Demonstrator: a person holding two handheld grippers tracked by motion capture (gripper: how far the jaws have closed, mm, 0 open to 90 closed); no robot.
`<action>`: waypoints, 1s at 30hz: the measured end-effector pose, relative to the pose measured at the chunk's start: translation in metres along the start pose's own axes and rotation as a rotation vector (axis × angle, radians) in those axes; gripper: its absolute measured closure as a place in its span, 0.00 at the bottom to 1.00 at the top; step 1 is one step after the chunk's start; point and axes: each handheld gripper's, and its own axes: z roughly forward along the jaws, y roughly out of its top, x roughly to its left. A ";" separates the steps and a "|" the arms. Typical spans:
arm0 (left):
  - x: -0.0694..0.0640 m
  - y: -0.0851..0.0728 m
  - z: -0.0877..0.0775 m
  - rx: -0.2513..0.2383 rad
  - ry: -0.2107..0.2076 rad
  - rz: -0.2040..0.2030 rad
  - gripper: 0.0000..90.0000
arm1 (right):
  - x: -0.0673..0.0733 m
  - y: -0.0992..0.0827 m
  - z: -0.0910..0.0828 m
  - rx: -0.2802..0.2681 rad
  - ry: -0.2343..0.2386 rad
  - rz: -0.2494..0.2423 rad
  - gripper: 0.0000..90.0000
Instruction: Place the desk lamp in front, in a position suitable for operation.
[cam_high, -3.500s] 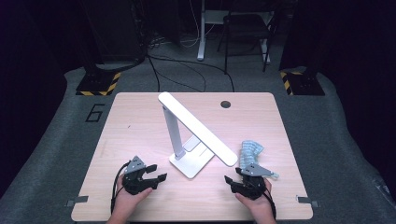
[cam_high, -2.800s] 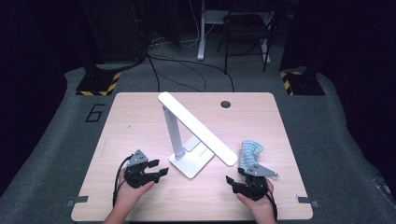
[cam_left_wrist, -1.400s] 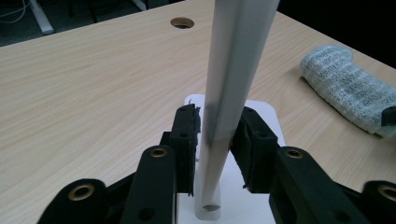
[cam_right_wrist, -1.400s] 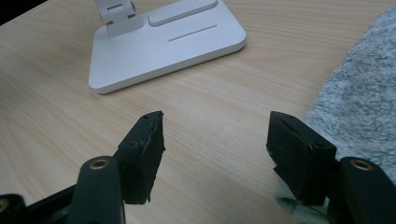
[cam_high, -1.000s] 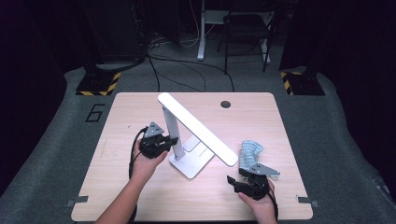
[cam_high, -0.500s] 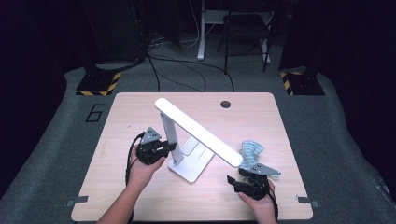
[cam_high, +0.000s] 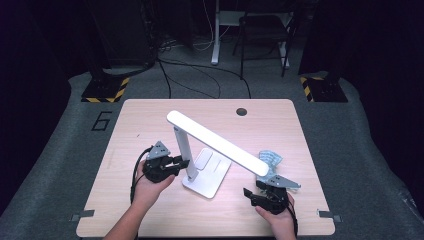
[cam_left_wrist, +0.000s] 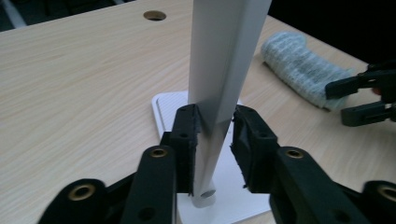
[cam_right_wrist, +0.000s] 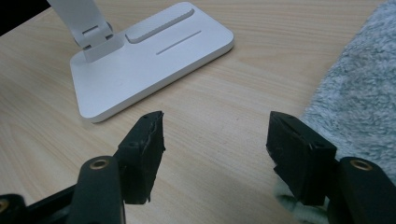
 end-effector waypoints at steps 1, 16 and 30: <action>0.001 0.001 0.000 -0.002 -0.001 -0.001 0.70 | 0.000 0.000 0.000 -0.001 -0.002 0.008 0.41; 0.003 0.021 0.014 -0.029 -0.056 0.057 0.58 | -0.001 0.000 -0.001 0.002 0.007 0.007 0.41; 0.001 0.017 0.006 -0.025 -0.077 0.051 0.57 | -0.001 0.000 0.001 -0.003 0.002 0.005 0.41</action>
